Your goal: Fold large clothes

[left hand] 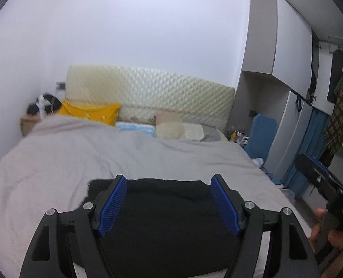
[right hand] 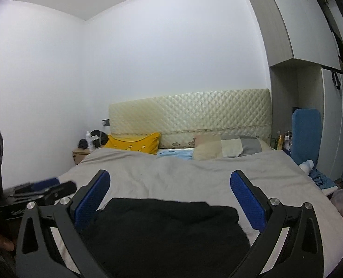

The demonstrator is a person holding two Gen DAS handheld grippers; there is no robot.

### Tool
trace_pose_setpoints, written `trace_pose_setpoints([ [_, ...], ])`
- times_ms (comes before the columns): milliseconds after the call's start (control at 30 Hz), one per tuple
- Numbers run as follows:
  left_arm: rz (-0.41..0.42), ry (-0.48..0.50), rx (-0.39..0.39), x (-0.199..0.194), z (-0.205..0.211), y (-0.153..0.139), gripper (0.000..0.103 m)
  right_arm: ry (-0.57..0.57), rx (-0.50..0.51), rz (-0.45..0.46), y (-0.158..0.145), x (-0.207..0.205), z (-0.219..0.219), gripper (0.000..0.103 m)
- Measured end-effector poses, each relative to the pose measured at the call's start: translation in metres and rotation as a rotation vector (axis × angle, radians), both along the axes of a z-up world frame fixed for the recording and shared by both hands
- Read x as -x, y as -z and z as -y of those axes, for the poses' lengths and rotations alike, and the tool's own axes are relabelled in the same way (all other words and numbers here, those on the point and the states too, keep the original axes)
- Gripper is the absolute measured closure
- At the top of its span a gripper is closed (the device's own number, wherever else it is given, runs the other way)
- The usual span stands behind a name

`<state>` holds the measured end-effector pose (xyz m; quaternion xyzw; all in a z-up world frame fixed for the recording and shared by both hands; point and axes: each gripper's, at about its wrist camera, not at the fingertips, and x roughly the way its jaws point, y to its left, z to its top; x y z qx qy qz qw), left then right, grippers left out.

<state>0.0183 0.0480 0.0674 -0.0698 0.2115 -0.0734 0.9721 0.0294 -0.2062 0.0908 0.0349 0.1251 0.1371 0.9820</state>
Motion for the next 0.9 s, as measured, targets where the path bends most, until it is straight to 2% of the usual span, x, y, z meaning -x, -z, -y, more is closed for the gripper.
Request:
trace_pose_setpoints([
  [200,0.050,-0.030,-0.072,0.052,0.011,-0.008,0.027,-0.013,0.016,0.012,0.000,0.047,-0.012,0.000],
  [333,0.044,-0.049,-0.061,0.076,0.005,-0.004,0.026,-0.020,0.009,-0.002,0.008,0.074,-0.014,0.000],
  [633,-0.025,-0.084,-0.070,0.096,-0.007,0.028,0.023,-0.026,0.060,-0.044,0.035,0.111,-0.028,0.000],
  [733,-0.039,-0.087,-0.082,0.103,-0.009,0.040,0.017,-0.020,0.072,-0.061,0.047,0.116,-0.026,0.000],
  [900,-0.063,-0.085,-0.097,0.105,-0.011,0.056,0.017,0.003,0.068,-0.093,0.062,0.119,-0.022,0.000],
])
